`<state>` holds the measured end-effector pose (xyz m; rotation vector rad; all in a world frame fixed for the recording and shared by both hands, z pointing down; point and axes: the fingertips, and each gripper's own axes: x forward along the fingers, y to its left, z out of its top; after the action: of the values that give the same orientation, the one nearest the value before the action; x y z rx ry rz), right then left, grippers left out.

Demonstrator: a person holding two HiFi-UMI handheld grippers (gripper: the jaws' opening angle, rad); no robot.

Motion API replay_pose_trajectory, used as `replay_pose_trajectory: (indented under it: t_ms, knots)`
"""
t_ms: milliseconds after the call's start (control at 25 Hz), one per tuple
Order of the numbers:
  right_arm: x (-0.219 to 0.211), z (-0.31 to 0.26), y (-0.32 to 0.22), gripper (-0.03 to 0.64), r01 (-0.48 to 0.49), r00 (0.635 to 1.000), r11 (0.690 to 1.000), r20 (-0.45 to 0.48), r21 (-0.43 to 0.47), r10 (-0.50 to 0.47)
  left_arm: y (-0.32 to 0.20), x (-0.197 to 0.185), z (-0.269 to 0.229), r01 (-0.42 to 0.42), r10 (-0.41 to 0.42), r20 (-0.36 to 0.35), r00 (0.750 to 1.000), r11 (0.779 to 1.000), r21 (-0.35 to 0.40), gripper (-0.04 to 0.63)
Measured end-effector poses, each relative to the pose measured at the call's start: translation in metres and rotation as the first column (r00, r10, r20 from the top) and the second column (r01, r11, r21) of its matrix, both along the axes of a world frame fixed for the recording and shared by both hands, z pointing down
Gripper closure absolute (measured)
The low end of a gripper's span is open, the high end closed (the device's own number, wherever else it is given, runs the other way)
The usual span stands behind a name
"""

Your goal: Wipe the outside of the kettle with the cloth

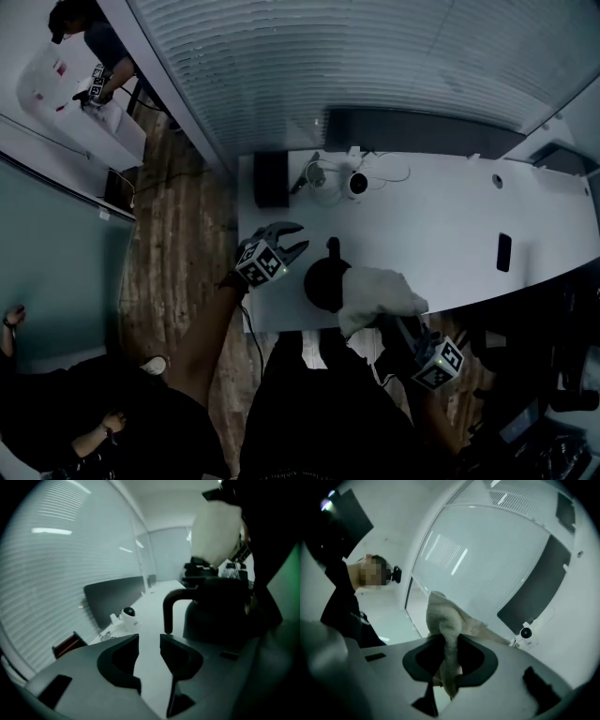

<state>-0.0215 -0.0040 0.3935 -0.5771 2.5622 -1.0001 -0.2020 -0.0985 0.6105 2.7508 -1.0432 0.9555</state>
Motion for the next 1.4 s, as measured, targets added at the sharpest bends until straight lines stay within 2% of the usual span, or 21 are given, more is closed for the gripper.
replay_pose_trajectory:
  t_ms: [40,120,240,320,440,520,600,680,760,1000,1160,1280,1400]
  knots:
    - [0.013,-0.003,-0.006,0.541,-0.033,0.998,0.999,0.049,-0.02,0.034,0.006,-0.012,-0.013,0.082,-0.08,-0.073,0.994,0.997,0.012,0.466]
    - [0.035,-0.008,-0.016,0.541,-0.074,0.987,0.996,0.137,-0.047,0.08,0.028,-0.032,-0.035,0.22,-0.21,-0.185,0.96,0.975,0.036,0.466]
    - [0.057,-0.012,-0.025,0.541,-0.087,0.976,0.996,0.199,-0.031,0.092,0.076,-0.04,-0.061,0.38,-0.345,-0.285,0.894,0.922,0.078,0.466]
    - [0.062,-0.012,-0.026,0.541,-0.058,0.982,0.998,0.177,-0.014,0.06,0.113,-0.028,-0.073,0.459,-0.406,-0.327,0.853,0.882,0.102,0.466]
    - [0.068,-0.004,-0.022,0.541,0.022,0.992,1.0,0.127,0.0,-0.022,0.168,0.01,-0.089,0.538,-0.468,-0.361,0.806,0.834,0.12,0.466]
    - [0.074,-0.004,-0.013,0.541,0.08,0.993,0.995,0.082,0.053,-0.084,0.196,0.04,-0.105,0.601,-0.517,-0.4,0.757,0.792,0.113,0.466]
    - [0.077,-0.006,0.002,0.541,0.163,0.986,0.976,-0.003,0.146,-0.164,0.215,0.067,-0.122,0.664,-0.56,-0.45,0.696,0.74,0.106,0.466]
    - [0.078,0.001,0.019,0.541,0.252,0.967,0.942,-0.101,0.221,-0.235,0.226,0.089,-0.139,0.707,-0.584,-0.485,0.651,0.698,0.109,0.466]
    - [0.08,0.01,0.033,0.541,0.292,0.954,0.925,-0.143,0.242,-0.263,0.234,0.106,-0.157,0.721,-0.582,-0.499,0.643,0.68,0.136,0.466]
    - [0.093,0.029,0.081,0.541,0.332,0.931,0.898,-0.25,0.287,-0.264,0.265,0.151,-0.189,0.71,-0.541,-0.519,0.662,0.675,0.202,0.468]
    - [0.104,0.033,0.114,0.541,0.323,0.92,0.884,-0.333,0.339,-0.208,0.292,0.171,-0.203,0.694,-0.497,-0.556,0.667,0.685,0.22,0.473]
    - [0.111,0.034,0.137,0.541,0.294,0.917,0.886,-0.368,0.358,-0.156,0.316,0.186,-0.206,0.682,-0.476,-0.571,0.669,0.699,0.216,0.53]
    - [0.108,0.033,0.163,0.541,0.311,0.906,0.863,-0.397,0.398,-0.143,0.334,0.193,-0.208,0.675,-0.466,-0.568,0.678,0.701,0.23,0.552]
